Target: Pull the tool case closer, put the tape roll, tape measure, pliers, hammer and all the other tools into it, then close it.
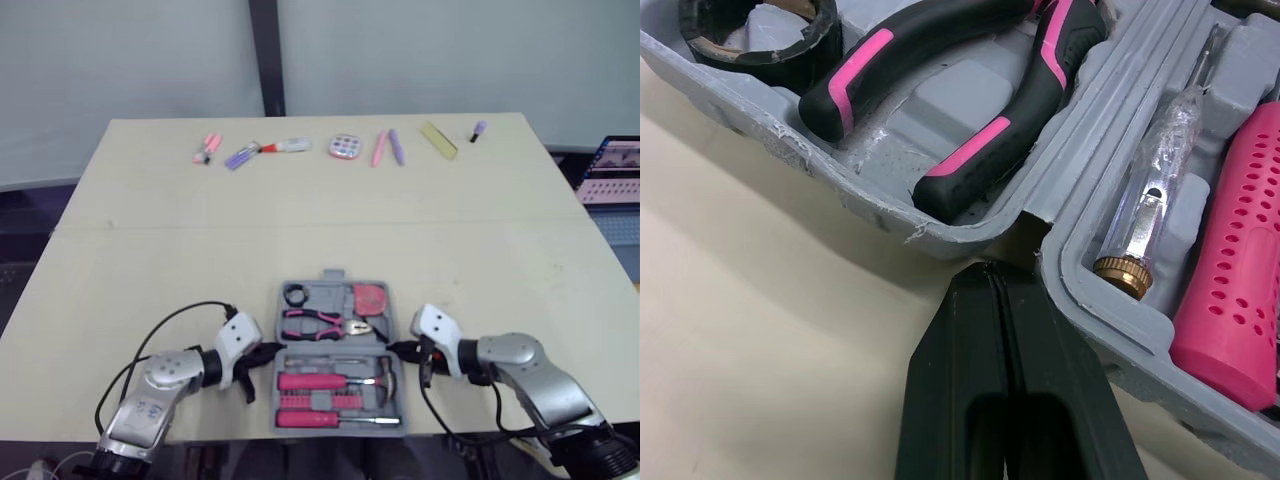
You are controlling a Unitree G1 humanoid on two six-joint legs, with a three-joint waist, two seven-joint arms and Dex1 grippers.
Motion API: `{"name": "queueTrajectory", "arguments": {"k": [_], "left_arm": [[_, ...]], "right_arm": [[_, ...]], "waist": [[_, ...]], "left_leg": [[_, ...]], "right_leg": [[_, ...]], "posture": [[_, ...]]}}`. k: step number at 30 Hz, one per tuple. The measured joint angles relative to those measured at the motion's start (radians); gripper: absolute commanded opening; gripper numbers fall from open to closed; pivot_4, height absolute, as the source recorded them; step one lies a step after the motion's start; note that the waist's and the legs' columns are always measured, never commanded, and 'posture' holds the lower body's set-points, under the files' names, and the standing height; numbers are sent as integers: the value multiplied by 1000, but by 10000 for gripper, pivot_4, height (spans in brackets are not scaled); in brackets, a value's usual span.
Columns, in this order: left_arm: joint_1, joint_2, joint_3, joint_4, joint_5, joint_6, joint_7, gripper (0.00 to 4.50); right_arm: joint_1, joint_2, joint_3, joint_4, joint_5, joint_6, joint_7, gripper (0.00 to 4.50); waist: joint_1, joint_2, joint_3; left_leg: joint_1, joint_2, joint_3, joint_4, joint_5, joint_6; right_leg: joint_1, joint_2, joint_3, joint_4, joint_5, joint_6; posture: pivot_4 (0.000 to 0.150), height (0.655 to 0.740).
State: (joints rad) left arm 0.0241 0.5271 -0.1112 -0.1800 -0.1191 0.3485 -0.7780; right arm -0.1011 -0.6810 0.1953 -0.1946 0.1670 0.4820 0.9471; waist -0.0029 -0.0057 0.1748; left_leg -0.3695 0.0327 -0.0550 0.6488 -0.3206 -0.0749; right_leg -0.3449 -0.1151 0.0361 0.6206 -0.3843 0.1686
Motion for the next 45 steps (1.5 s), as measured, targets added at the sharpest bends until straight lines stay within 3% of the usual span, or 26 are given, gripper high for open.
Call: {"name": "queueTrajectory", "arguments": {"k": [34,45], "left_arm": [[18,0,13,-19,-6,21,10,0],[20,40,33,-7,-17,8,0,0]], "right_arm": [[-38,10,22,37,-3,-16,0,635],[-3,-47,-3,31,22,-23,21,635]], "waist": [[-1,0,0],[0,0,0]], "left_leg": [[0,0,0,0,0,0],[0,0,0,0,0,0]], "right_leg": [[0,0,0,0,0,0],[1,0,0,0,0,0]], "posture": [[1500,7400],[1500,7400]]}}
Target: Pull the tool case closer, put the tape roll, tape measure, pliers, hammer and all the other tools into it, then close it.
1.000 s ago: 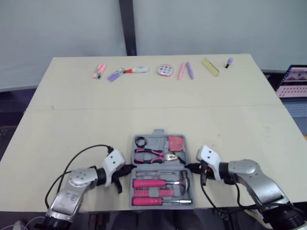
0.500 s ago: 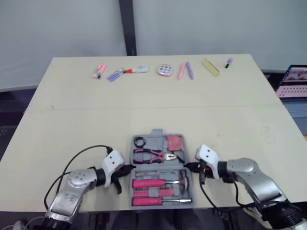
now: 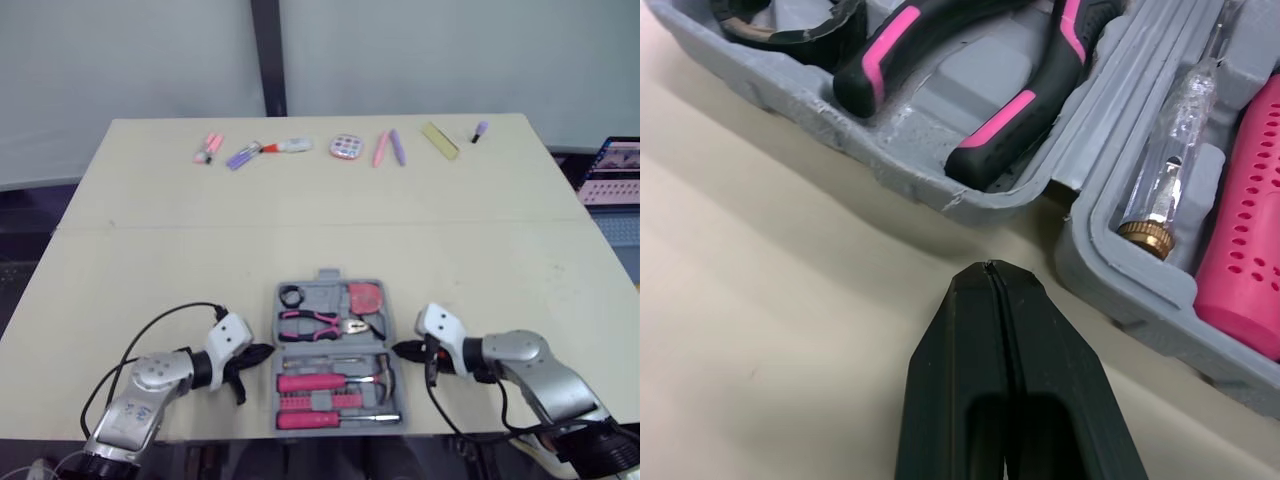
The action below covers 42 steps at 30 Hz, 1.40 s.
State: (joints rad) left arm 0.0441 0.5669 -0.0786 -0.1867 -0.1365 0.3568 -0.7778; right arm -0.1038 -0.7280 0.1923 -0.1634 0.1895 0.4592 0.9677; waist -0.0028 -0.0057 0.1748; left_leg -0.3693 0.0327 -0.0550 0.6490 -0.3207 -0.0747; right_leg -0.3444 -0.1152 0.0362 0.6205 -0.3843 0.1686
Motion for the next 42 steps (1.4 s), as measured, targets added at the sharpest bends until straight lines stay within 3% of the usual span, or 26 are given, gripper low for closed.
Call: {"name": "queueTrajectory", "arguments": {"k": [6,11,17,21,26,30,33,40,42], "left_arm": [[13,9,8,0,-13,-10,-8,0],[103,71,119,-55,-128,8,-78,0],[303,176,331,-277,-326,50,-207,0],[444,207,429,-357,-366,39,-268,0],[462,208,448,-369,-367,6,-286,0],[418,186,337,-396,-317,-75,-283,0],[364,126,224,-388,-260,-135,-254,0],[271,80,65,-266,-142,-252,-226,0],[254,81,47,-246,-133,-269,-230,0]], "right_arm": [[16,-10,-4,-13,6,1,0,635],[61,-58,-73,-30,43,11,7,635],[142,-145,-223,-103,165,72,71,635],[194,-177,-290,-111,203,89,91,635],[190,-176,-294,-113,216,90,91,635],[116,-126,-279,-109,239,132,68,635],[65,-85,-278,-96,286,224,43,9275],[-90,-2,-275,-28,412,496,-18,43248],[-131,15,-275,2,433,552,-30,44607]], "waist": [[0,0,0],[0,-1,1],[0,-1,1],[1,-1,1],[2,-1,1],[0,-1,1],[1,-1,1],[-1,0,1],[0,0,1]], "left_leg": [[0,0,0,0,0,0],[-1,0,0,-1,0,0],[0,0,0,-1,-1,1],[1,0,1,-1,-1,1],[0,0,0,-1,-2,2],[0,0,0,-1,-1,1],[0,0,0,-1,-1,1],[0,0,0,-1,-1,1],[0,0,0,-1,-1,1]], "right_leg": [[0,0,0,0,0,0],[0,0,0,0,0,0],[2,0,0,-3,0,0],[3,0,0,-5,0,0],[3,0,0,-5,0,0],[3,0,0,-5,0,0],[2,0,0,-5,0,0],[2,0,0,-4,0,0],[1,0,0,-4,0,0]], "posture": [[1500,7400],[1500,7400],[1500,7400],[1500,7400],[1500,7400],[1500,7400],[1500,7400],[1500,7400],[1500,7400]]}}
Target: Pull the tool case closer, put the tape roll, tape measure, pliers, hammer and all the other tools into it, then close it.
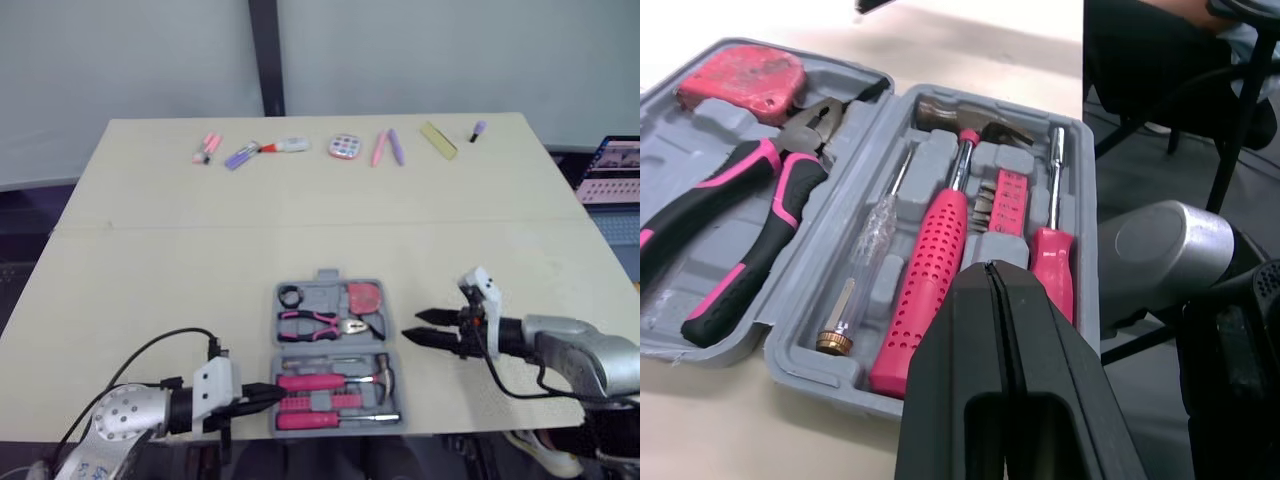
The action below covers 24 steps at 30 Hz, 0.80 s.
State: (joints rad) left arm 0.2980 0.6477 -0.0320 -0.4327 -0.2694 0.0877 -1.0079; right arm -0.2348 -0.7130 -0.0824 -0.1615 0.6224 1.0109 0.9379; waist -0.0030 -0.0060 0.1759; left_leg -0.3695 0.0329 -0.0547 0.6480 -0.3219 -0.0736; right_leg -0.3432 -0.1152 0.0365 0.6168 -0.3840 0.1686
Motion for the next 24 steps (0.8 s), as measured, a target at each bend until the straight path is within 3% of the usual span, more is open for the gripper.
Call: {"name": "queueTrajectory", "arguments": {"k": [7,24], "left_arm": [[-59,1,-65,75,17,-38,-16,0],[-144,-43,-177,215,108,-91,33,0]], "right_arm": [[-102,100,0,124,36,108,-52,44607],[-241,190,-2,340,34,121,-80,44607]], "waist": [[0,0,0],[-2,1,0]], "left_leg": [[0,0,0,1,0,0],[-1,0,0,0,0,0]], "right_leg": [[-1,0,0,2,0,0],[-3,0,0,4,0,0]], "posture": [[1500,7400],[1500,7400]]}}
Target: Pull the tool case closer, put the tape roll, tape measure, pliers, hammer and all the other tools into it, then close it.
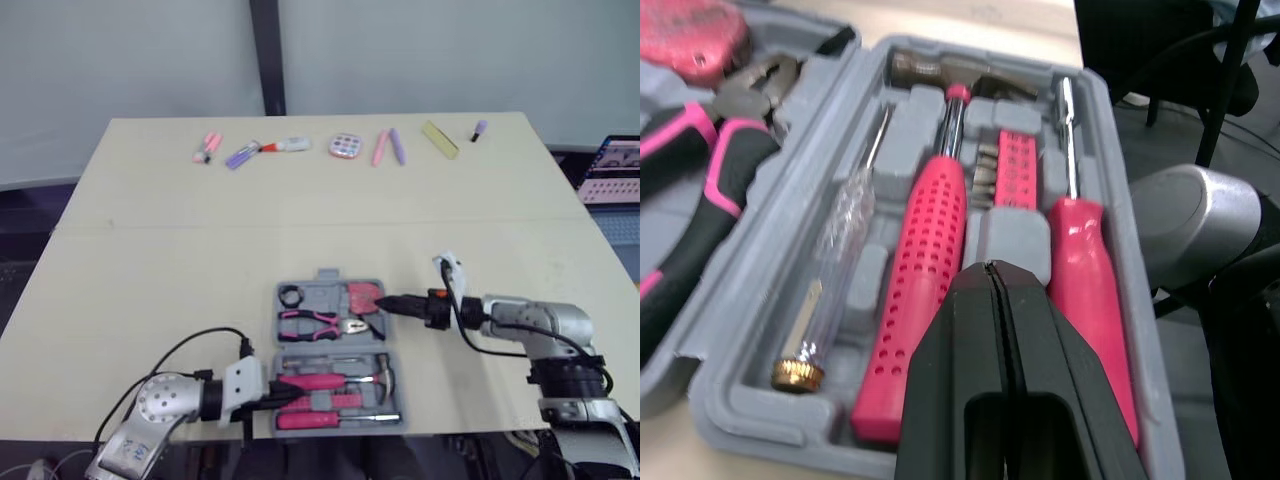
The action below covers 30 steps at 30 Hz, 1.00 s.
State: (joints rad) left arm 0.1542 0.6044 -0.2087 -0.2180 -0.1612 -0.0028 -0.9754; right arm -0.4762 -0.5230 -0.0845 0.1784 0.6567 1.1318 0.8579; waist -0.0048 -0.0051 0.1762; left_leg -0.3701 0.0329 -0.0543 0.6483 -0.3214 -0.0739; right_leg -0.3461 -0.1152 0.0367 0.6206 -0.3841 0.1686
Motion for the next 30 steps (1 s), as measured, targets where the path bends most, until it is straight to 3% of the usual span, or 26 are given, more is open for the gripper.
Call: {"name": "queueTrajectory", "arguments": {"k": [30], "left_arm": [[-16,2,-55,90,53,-103,58,0]], "right_arm": [[-146,116,37,267,-76,-98,45,44607]], "waist": [[-19,4,-2]], "left_leg": [[1,0,0,0,0,0]], "right_leg": [[1,0,0,1,0,0]], "posture": [[1500,7400]]}}
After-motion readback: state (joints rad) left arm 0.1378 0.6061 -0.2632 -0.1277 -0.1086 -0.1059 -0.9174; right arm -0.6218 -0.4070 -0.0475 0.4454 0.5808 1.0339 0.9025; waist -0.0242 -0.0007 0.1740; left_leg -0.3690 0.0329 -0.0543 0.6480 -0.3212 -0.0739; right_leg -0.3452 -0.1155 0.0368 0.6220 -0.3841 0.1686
